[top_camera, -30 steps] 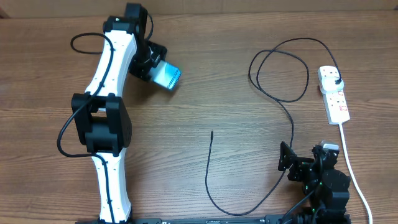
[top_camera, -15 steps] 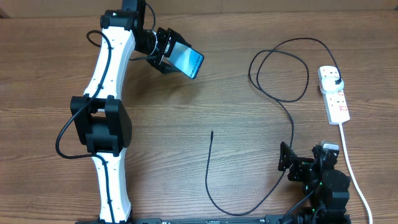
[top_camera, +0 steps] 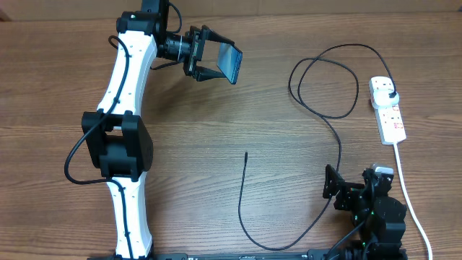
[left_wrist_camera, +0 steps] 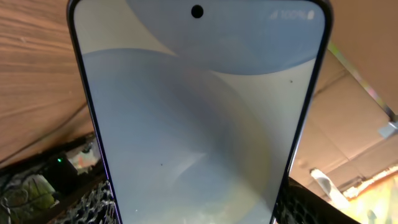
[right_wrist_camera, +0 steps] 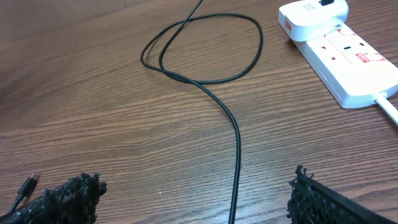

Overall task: Plug charger to phone and switch on socket
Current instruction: 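Lift the phone and carry it right toward the table center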

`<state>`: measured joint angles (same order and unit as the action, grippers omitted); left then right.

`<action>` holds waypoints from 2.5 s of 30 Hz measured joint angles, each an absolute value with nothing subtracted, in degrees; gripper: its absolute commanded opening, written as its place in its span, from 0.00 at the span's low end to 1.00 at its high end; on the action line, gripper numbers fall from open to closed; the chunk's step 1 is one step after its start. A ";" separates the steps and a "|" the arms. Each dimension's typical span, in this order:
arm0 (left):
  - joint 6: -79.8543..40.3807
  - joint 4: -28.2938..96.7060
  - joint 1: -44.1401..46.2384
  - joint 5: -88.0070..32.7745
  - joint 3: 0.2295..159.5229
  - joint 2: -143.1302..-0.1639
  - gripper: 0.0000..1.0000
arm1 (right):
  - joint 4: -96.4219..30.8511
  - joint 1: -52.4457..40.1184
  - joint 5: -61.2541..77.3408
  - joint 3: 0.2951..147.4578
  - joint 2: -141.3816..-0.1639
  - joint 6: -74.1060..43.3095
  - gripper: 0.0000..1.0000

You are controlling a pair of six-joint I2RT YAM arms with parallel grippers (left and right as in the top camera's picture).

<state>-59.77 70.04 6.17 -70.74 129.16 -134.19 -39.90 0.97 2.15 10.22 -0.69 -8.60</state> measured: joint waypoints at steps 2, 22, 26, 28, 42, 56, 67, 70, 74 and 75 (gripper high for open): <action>-59.77 70.04 6.17 -71.68 129.16 -134.19 0.04 | -39.90 0.97 2.15 10.22 -0.69 -8.58 1.00; -59.57 70.04 6.17 -78.26 129.16 -134.19 0.04 | -39.90 0.97 2.15 10.22 -0.69 -8.58 1.00; -59.55 70.04 6.26 -78.61 129.16 -134.19 0.04 | -39.90 0.97 2.15 10.22 -0.69 -8.60 1.00; -59.57 70.04 6.26 -78.72 129.16 -134.19 0.04 | -39.90 0.97 2.15 10.22 -0.69 -8.62 1.00; -59.55 70.04 6.26 -78.87 129.16 -134.19 0.04 | -39.92 0.97 2.15 10.22 -0.69 -8.60 1.00; -59.55 70.04 6.26 -78.87 129.16 -134.19 0.04 | -39.86 0.97 2.15 10.22 -0.69 -8.60 1.00; -59.51 70.06 6.26 -78.85 129.16 -134.19 0.04 | -39.90 0.97 2.15 10.22 -0.69 -8.60 1.00; -59.40 70.04 6.26 -78.85 129.16 -134.19 0.04 | -39.90 0.97 2.17 10.22 -0.69 -8.60 1.00; -59.35 70.04 6.26 -78.83 129.16 -134.19 0.04 | -39.90 0.97 2.13 10.22 -0.69 -8.60 1.00; -59.35 70.04 6.26 -78.83 129.16 -134.19 0.04 | -39.90 0.97 2.15 10.22 -0.69 -8.60 1.00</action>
